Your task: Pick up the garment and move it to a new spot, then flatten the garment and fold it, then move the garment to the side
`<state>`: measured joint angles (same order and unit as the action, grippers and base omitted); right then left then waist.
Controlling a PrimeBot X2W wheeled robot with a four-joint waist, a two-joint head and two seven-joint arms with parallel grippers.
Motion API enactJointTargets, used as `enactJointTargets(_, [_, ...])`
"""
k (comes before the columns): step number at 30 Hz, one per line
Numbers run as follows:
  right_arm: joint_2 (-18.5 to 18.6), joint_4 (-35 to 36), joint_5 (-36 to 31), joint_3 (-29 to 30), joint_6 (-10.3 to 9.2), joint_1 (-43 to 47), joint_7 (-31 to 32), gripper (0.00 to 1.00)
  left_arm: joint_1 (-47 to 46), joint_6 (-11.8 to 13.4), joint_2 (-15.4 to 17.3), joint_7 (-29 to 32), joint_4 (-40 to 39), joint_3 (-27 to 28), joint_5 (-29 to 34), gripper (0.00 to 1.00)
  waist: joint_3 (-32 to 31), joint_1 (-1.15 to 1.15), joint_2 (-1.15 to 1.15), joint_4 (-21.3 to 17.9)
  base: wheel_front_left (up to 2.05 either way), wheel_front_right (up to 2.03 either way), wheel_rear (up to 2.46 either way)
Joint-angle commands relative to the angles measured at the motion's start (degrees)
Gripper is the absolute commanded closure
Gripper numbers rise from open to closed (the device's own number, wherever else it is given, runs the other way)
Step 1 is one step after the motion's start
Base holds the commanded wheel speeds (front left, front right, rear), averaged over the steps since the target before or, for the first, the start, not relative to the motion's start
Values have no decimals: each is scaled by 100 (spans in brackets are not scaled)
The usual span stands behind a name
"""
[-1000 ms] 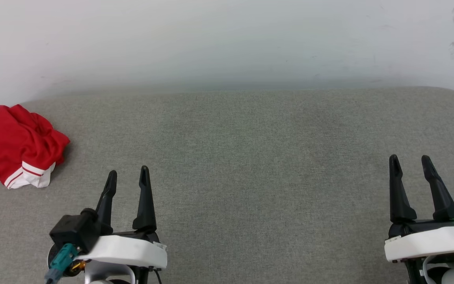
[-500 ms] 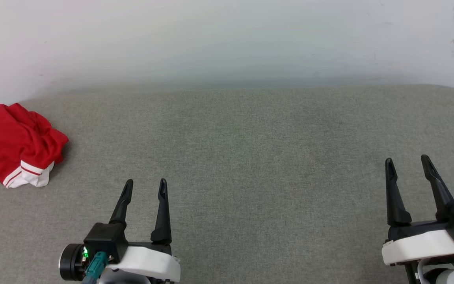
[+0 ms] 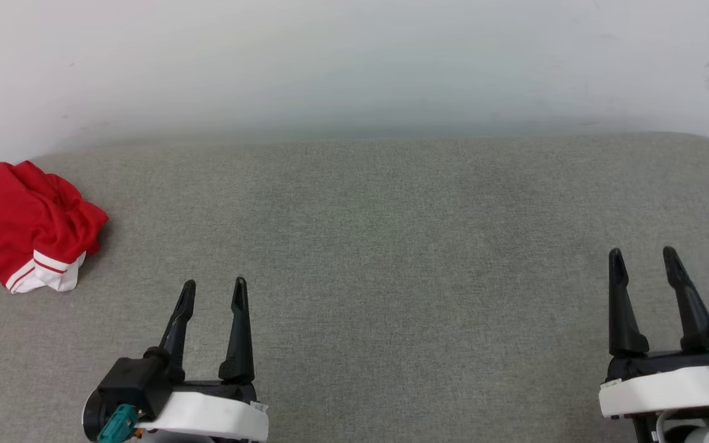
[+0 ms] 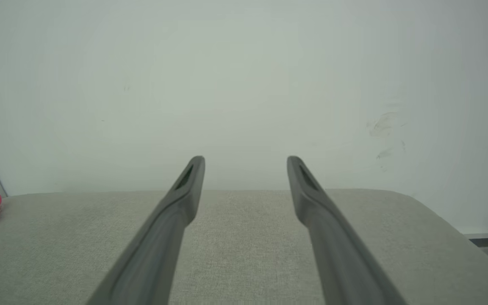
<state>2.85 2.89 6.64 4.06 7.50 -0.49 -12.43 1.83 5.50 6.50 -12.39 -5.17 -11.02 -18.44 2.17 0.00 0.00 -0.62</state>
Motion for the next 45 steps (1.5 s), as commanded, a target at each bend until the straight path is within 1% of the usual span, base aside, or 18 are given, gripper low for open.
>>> enactJointTargets(1, [6,-86,63,-20,-2,99,-50,0,43,-197,-53,-58,16,130,69,0,-17,0,0,-1,0,0,0])
enactJointTargets(2, [6,-258,105,-31,-2,116,-79,0,154,-594,-179,-91,131,358,232,0,-51,0,0,-1,0,0,0])
enactJointTargets(4, [5,-386,54,-38,-2,138,-109,0,208,-806,-236,-112,206,473,386,0,-71,0,0,-7,0,0,0])
enactJointTargets(7, [5,-558,-46,-46,-2,133,-139,0,278,-1008,-277,-151,320,504,684,0,-92,0,0,-4,0,0,0])
enactJointTargets(10, [5,-699,-170,-60,-2,127,-174,0,317,-1093,-306,-176,379,526,889,0,-103,0,0,11,0,0,0])
enactJointTargets(15, [5,-817,-361,-99,-2,133,-230,0,365,-1175,-342,-227,488,494,1147,0,-108,0,0,40,0,0,0])
enactJointTargets(22, [4,-852,-560,-137,-2,126,-284,0,383,-1220,-359,-289,584,553,1264,0,-76,0,0,70,0,0,0])
enactJointTargets(33, [4,-870,-476,-130,-2,118,-282,0,263,-1261,-362,-284,650,539,1147,0,-20,0,0,190,0,0,0])
enactJointTargets(39, [4,-844,-395,-240,-3,153,-281,0,251,-1244,-362,-284,709,620,1062,0,-29,0,0,444,0,0,0])
enactJointTargets(45, [3,-873,-368,-363,-2,228,-279,0,269,-1206,-363,-284,741,696,1085,0,-63,0,0,928,0,0,0])
